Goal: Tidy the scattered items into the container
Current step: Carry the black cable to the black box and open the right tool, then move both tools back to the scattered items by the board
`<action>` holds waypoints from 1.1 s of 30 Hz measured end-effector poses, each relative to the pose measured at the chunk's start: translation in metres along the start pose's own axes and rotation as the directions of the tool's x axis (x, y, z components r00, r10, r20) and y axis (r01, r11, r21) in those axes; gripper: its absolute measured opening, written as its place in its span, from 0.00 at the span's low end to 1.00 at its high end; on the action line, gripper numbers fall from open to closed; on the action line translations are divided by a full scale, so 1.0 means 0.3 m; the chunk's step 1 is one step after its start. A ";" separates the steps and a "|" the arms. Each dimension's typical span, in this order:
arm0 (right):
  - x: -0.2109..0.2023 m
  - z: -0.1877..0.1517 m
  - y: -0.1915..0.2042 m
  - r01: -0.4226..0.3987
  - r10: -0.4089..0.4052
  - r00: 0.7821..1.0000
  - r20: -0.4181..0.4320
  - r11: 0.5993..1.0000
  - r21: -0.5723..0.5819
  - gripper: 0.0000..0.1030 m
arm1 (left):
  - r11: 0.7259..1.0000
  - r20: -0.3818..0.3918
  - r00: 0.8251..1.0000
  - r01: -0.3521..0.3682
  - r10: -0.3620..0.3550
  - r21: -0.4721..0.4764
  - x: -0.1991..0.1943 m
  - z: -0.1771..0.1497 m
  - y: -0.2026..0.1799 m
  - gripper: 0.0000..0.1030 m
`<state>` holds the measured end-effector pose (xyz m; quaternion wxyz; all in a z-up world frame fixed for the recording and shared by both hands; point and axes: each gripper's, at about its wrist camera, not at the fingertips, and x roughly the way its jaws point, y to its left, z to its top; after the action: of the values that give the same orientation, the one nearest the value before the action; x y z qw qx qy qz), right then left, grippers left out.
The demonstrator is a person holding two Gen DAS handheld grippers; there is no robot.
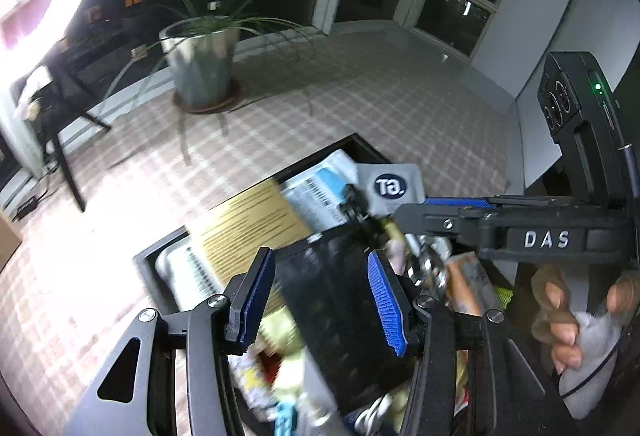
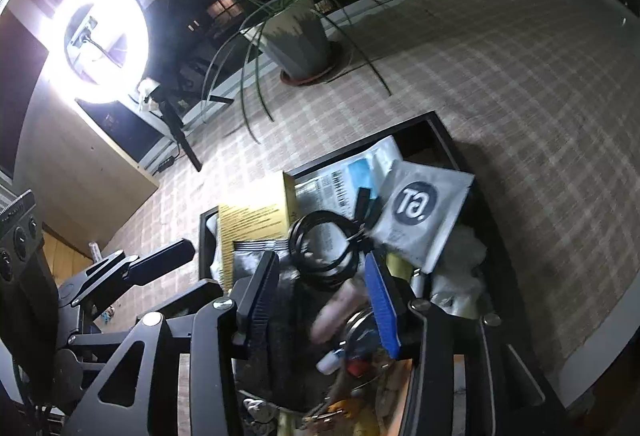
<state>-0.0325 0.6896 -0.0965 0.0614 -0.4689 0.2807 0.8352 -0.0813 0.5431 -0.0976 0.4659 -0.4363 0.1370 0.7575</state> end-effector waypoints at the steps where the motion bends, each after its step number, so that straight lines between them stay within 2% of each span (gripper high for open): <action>1: 0.000 -0.008 0.020 -0.007 0.007 1.000 0.000 1.000 -0.003 0.40 | 1.000 0.002 1.000 -0.008 0.008 -0.010 -0.019 -0.015 0.022 0.51; 9: 0.031 -0.074 0.241 -0.041 0.040 0.999 -0.014 0.994 -0.097 0.47 | 0.990 0.004 0.994 -0.110 0.111 -0.087 -0.211 -0.193 0.255 0.51; 12: 0.069 -0.107 0.358 -0.058 0.054 0.998 -0.028 0.988 -0.142 0.52 | 0.979 0.001 0.987 -0.158 0.159 -0.130 -0.293 -0.277 0.376 0.51; 17: 0.151 -0.164 0.573 -0.083 0.072 0.996 -0.058 0.972 -0.218 0.52 | 0.951 -0.016 0.974 -0.224 0.226 -0.212 -0.434 -0.415 0.586 0.51; 23: 0.273 -0.237 0.861 -0.126 0.094 0.988 -0.120 0.947 -0.295 0.52 | 0.903 -0.037 0.951 -0.304 0.308 -0.303 -0.608 -0.584 0.859 0.57; 26: 0.340 -0.281 0.995 -0.146 0.099 0.983 -0.157 0.934 -0.326 0.56 | 0.874 -0.059 0.940 -0.335 0.336 -0.351 -0.681 -0.671 1.015 0.57; 33: 0.485 -0.364 1.265 -0.168 0.086 0.971 -0.223 0.908 -0.383 0.56 | 0.784 -0.140 0.901 -0.428 0.411 -0.450 -0.831 -0.849 1.426 0.58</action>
<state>-0.1700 0.2917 -0.1034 -0.1188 -0.5340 0.1394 0.8254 -0.2525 0.0144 -0.1343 0.1638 -0.5075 0.0509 0.8444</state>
